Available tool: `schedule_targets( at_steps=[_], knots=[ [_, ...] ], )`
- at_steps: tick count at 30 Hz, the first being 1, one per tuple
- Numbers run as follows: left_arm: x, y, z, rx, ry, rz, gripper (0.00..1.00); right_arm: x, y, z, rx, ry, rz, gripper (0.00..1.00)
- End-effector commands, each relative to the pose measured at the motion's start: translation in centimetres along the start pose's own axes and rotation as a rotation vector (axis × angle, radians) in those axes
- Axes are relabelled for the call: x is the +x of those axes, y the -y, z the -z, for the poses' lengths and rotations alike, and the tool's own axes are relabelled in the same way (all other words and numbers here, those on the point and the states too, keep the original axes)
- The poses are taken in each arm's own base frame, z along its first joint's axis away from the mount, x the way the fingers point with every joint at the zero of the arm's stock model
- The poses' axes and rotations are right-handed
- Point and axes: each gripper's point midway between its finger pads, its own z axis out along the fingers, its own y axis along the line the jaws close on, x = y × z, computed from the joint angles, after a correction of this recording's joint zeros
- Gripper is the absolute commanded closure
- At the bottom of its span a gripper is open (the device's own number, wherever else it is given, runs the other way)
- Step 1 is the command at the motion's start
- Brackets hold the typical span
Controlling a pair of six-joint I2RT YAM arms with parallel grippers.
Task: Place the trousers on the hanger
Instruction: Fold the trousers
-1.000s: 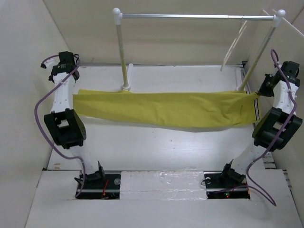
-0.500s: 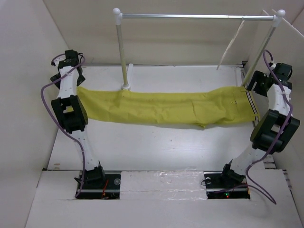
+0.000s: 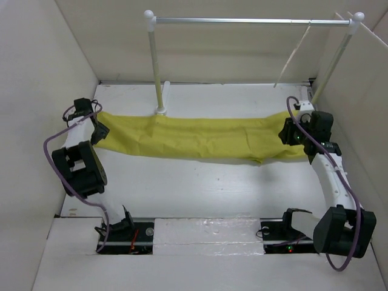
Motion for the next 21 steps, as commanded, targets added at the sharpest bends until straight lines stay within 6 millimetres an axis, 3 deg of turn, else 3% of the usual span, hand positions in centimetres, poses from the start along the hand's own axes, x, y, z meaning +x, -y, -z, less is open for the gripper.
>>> schedule_targets(
  at_steps=[1, 2, 3, 6, 7, 9, 14, 17, 19, 20, 21],
  knots=[
    [1.3, 0.7, -3.7, 0.075, -0.113, 0.063, 0.28, 3.6, -1.9, -0.4, -0.100, -0.110, 0.082, 0.56],
    [0.9, 0.6, -4.1, 0.074, -0.108, 0.072, 0.23, 4.3, -2.0, 0.0, -0.098, -0.118, 0.087, 0.48],
    [0.9, 0.9, -4.3, 0.085, -0.109, 0.066, 0.22, 6.9, -1.5, 0.1, -0.084, -0.165, 0.062, 0.38],
    [1.8, 1.8, -6.0, 0.101, -0.150, 0.074, 0.20, 11.1, 0.7, 0.8, -0.034, -0.216, -0.061, 0.29],
    [2.0, 1.9, -6.4, 0.104, -0.154, 0.077, 0.20, 12.1, 0.2, 0.8, -0.053, -0.236, -0.080, 0.27],
    [2.6, 1.9, -6.9, 0.101, -0.166, 0.085, 0.20, 13.7, 1.9, 1.0, -0.003, -0.237, -0.149, 0.23],
    [3.1, 1.9, -7.9, 0.090, -0.175, 0.101, 0.18, 14.1, 4.5, -0.3, 0.038, -0.175, -0.263, 0.19],
    [2.9, 1.8, -8.4, 0.069, -0.168, 0.106, 0.20, 13.6, 5.0, -2.4, 0.012, -0.125, -0.347, 0.18],
    [2.3, 1.8, -8.6, 0.059, -0.150, 0.109, 0.28, 13.1, 5.9, -3.7, 0.035, -0.094, -0.403, 0.18],
    [2.2, 1.9, -8.8, 0.064, -0.143, 0.102, 0.45, 13.2, 6.4, -4.1, 0.052, -0.089, -0.417, 0.19],
    [2.0, 2.0, -8.7, 0.070, -0.138, 0.097, 0.52, 12.6, 7.2, -4.6, 0.077, -0.054, -0.411, 0.21]
  ],
)
